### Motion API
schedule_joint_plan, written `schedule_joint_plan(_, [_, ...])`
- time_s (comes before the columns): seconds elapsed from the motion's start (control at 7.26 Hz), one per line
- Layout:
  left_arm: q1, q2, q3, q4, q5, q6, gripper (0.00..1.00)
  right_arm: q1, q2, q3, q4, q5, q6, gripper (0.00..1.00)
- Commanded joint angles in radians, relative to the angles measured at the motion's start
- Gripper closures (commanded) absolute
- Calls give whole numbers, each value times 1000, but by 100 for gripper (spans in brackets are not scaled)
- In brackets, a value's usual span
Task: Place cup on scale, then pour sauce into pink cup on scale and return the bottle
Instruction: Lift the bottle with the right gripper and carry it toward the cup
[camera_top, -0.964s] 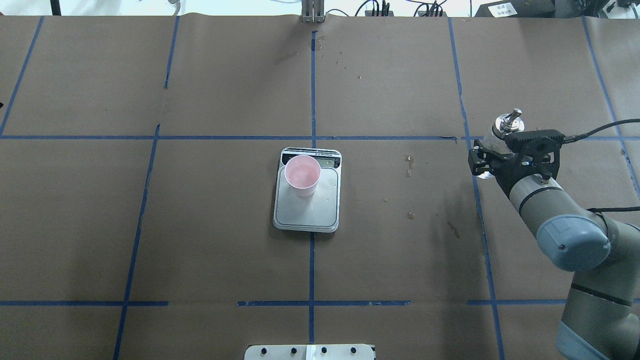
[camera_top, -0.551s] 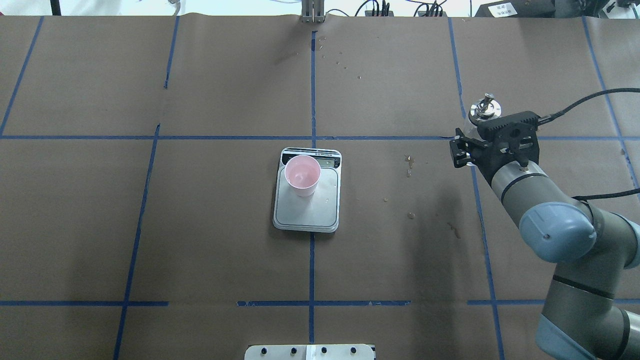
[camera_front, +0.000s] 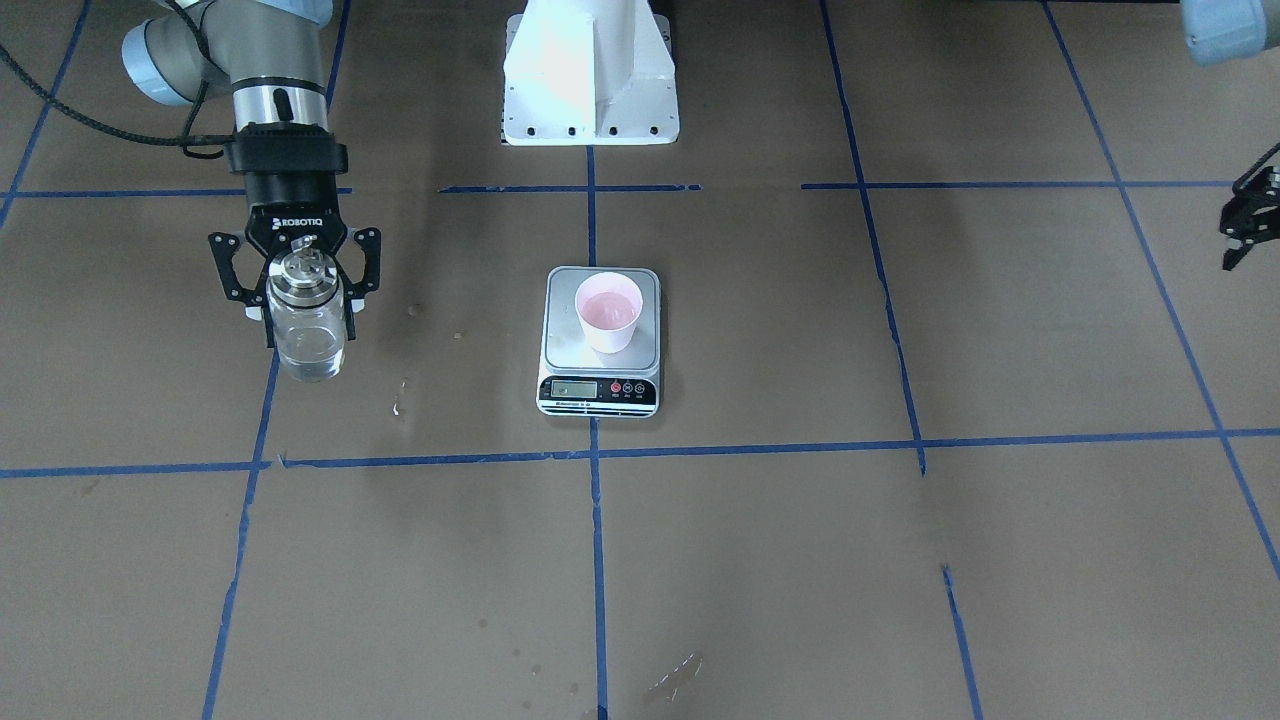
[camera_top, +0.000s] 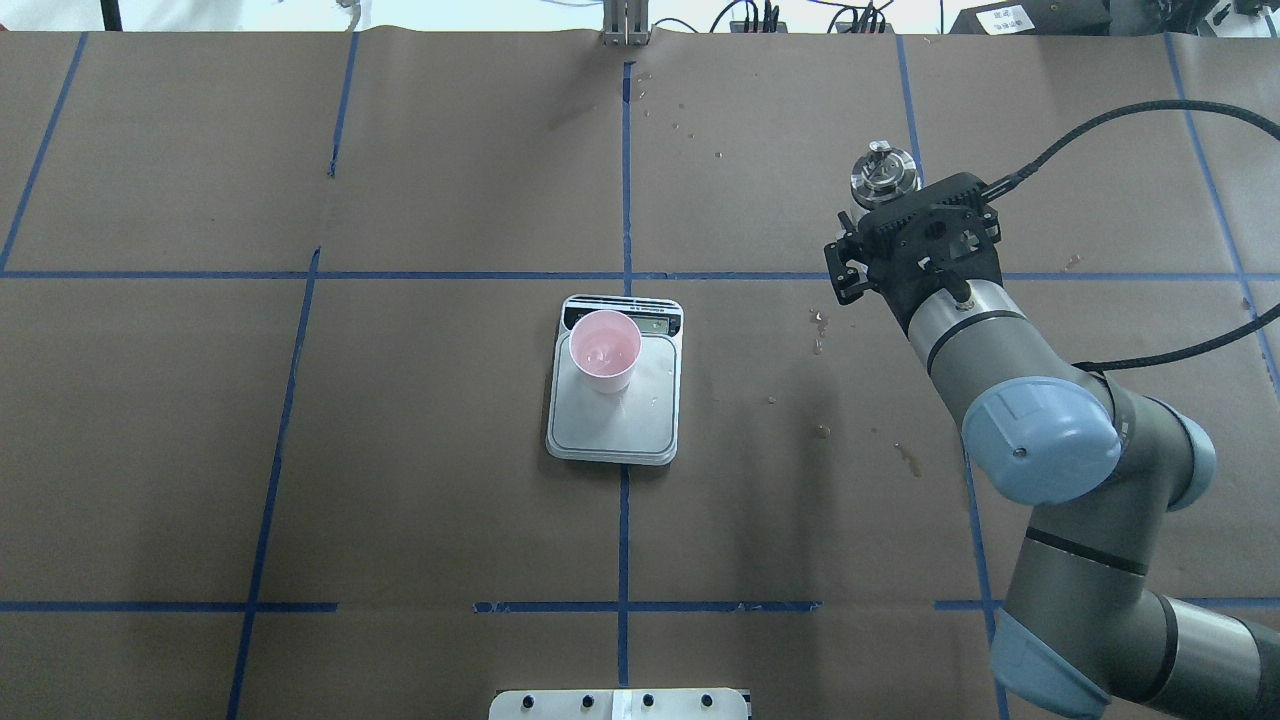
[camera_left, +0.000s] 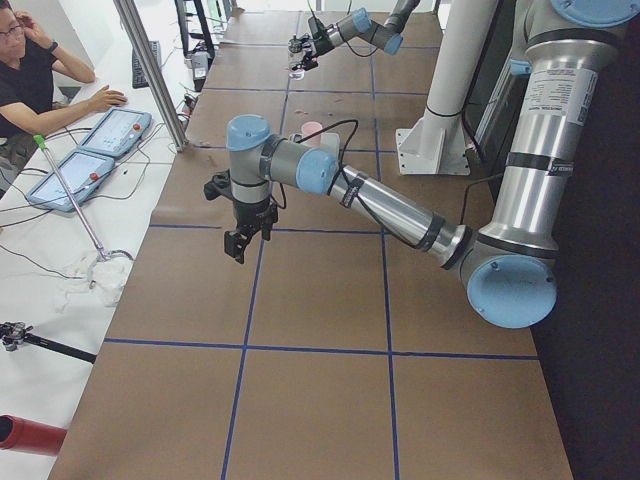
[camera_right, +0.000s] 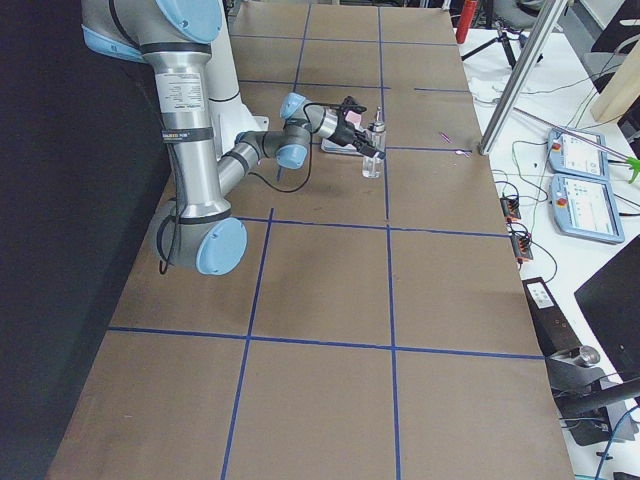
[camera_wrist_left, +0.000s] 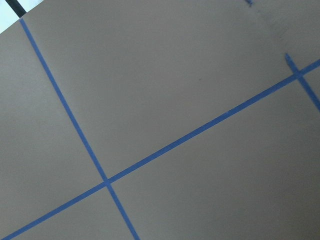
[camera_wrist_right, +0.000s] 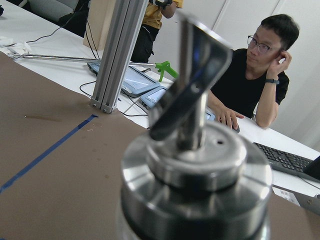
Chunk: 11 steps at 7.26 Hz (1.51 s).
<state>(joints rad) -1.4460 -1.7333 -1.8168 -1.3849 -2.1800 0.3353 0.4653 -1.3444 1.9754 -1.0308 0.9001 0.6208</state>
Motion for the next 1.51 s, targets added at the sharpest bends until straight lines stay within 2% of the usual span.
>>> schedule_joint_plan(0.0, [-126,23,231,-145,-59,218,0,-7,83,-1,-85,-67,-114,100])
schedule_joint_plan(0.14, [-129,65,258,-229,-111,208,0,-23,91,2,-124,-107,-118,100])
schedule_joint_plan(0.41, [-128,69,295,-305,-113,211,0,-72,79,-1,-132,-193,-198,100])
schedule_joint_plan(0.55, [-128,70,301,-309,-113,209,0,-92,77,-12,-132,-197,-219,100])
schedule_joint_plan(0.69, [-128,71,301,-307,-113,206,0,-126,82,-23,-144,-257,-248,100])
schedule_joint_plan(0.96, [-128,71,301,-307,-113,206,0,-192,117,-38,-279,-344,-262,100])
schedule_joint_plan(1.38, [-128,71,304,-309,-113,211,0,-230,206,-124,-485,-466,-282,100])
